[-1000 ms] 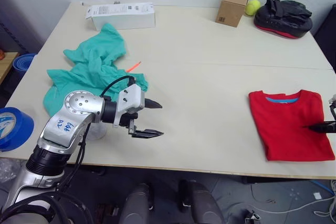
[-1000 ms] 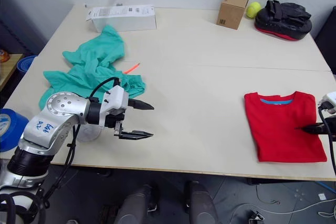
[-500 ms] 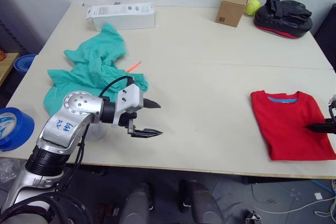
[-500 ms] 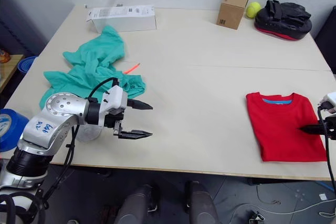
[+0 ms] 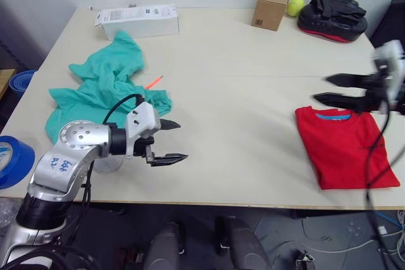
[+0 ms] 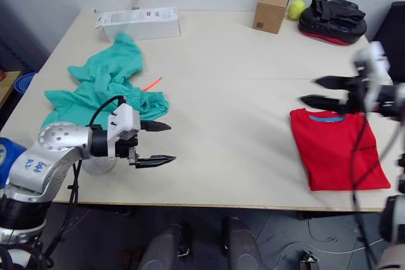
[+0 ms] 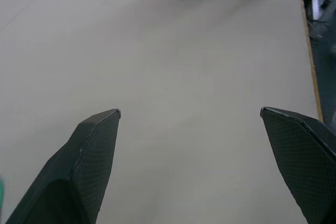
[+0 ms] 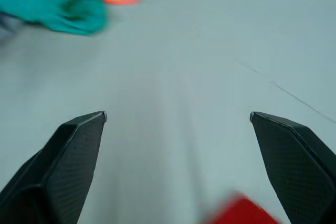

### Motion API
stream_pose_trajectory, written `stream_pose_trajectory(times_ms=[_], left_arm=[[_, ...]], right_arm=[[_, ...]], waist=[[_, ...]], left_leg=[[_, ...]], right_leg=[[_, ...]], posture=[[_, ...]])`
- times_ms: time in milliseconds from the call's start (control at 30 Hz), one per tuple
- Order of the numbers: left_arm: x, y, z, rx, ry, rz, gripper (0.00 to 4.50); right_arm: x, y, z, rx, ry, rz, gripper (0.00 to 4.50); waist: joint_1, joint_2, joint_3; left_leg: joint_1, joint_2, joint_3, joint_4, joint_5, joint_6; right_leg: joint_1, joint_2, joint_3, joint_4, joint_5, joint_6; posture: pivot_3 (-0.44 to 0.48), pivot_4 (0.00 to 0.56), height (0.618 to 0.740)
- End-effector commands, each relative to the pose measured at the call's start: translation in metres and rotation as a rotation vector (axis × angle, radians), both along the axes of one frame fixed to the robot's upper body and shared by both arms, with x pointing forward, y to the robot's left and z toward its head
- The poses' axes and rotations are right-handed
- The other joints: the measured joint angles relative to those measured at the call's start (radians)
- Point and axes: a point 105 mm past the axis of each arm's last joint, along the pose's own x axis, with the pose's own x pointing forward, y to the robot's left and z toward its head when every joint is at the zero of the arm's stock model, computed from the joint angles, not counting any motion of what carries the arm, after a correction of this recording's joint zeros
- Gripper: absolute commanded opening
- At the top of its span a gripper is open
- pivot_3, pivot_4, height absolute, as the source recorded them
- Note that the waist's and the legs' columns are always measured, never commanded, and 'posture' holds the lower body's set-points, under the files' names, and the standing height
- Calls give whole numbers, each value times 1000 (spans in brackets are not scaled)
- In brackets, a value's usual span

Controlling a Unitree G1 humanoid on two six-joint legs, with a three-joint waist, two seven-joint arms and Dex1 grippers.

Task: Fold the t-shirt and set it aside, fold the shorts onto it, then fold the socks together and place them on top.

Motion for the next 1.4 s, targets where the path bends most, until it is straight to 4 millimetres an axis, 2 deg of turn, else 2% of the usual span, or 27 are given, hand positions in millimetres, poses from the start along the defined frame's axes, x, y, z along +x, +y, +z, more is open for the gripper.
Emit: stream_pose_trajectory(times_ms=[33, 100, 167, 300, 400, 500, 633, 767, 900, 1100, 1400], left_arm=[[-5, 17, 10, -2, -59, 122, 4500], [-9, 31, 7, 8, -68, 216, 4500], [-14, 46, 0, 46, -77, 309, 4500], [-25, 79, -12, 129, -103, 493, 4500], [-27, 88, -11, 167, -127, 551, 4500], [-16, 100, -7, 231, -174, 597, 4500], [12, 102, -3, 294, -225, 586, 4500], [41, 108, -8, 363, -246, 606, 4500], [66, 99, -16, 364, -228, 555, 4500], [86, 69, -20, 343, -229, 436, 4500], [125, 39, -29, 347, -227, 436, 4500]], right_arm=[[-31, 59, 22, 26, -155, 207, 4468], [-41, 79, 14, -7, -210, 273, 4468], [-47, 89, 3, -45, -249, 322, 4468], [-50, 94, -9, -38, -250, 355, 4468], [-48, 95, -12, -38, -251, 357, 4468], [-45, 98, -16, -45, -254, 357, 4468], [-45, 101, -21, -50, -262, 348, 4468], [-49, 101, -22, -47, -270, 321, 4468], [-54, 97, -24, -60, -278, 294, 4468], [-58, 93, -23, -55, -280, 248, 4468], [-59, 93, -19, -33, -284, 188, 4468]], waist=[[3, 0, 0], [12, -1, 0], [17, -3, -2], [20, -4, -2], [23, -4, -2], [24, -4, -2], [26, -4, -2], [24, -4, -2], [23, -4, -2], [25, -4, -2], [31, -5, -3]], left_leg=[[0, 0, 0, 0, 0, 0], [-1, -2, -2, 1, 0, 2], [-1, -3, -3, 1, -1, 4], [0, -4, -3, 0, -5, 3], [0, -4, -3, -1, -6, 3], [0, -3, -4, -2, -6, 2], [0, -3, -4, -2, -5, 2], [-1, -3, -3, -3, -5, 2], [-2, -3, -2, -4, -3, 6], [-2, -2, -1, -3, -3, 6], [-1, -3, -1, 1, -2, 8]], right_leg=[[0, 0, 0, 0, 0, 0], [0, -3, -2, 1, 0, 0], [1, -5, -3, -2, 0, 0], [4, -7, -3, -8, 1, 0], [3, -8, -3, -9, 1, -1], [3, -8, -4, -8, -1, -6], [3, -8, -5, -8, -1, -6], [2, -8, -5, -9, 0, -4], [0, -7, -5, -8, 0, -5], [0, -7, -5, -7, 0, -4], [1, -7, -5, -4, 2, -2]], posture=[[0, 150, 740], [0, 150, 740], [0, 150, 740], [0, 150, 740], [0, 150, 740], [0, 150, 740], [0, 150, 740], [0, 150, 740], [0, 150, 740], [0, 150, 740], [0, 150, 740]])
